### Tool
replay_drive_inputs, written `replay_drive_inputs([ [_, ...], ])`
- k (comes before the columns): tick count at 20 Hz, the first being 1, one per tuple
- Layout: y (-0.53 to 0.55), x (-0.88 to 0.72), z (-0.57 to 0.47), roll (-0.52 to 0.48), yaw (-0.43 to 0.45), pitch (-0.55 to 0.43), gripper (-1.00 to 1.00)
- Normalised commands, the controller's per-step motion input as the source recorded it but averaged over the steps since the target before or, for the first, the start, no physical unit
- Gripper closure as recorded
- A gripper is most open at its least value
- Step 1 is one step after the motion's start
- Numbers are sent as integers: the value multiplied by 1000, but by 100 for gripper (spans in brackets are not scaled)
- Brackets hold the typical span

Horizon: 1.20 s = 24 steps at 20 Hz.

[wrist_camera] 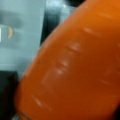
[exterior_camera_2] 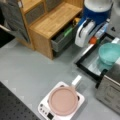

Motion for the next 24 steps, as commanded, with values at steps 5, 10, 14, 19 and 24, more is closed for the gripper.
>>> replay_drive_inputs([
  [5,204,-431,-243,164,-203,-230,100],
  [10,218,-385,-189,145,-174,-180,100],
  [14,271,-230,-170,92,-160,-160,100],
  [19,320,-85,-137,91,-159,-141,100],
  [24,226,34,-29,144,-178,-102,100],
])
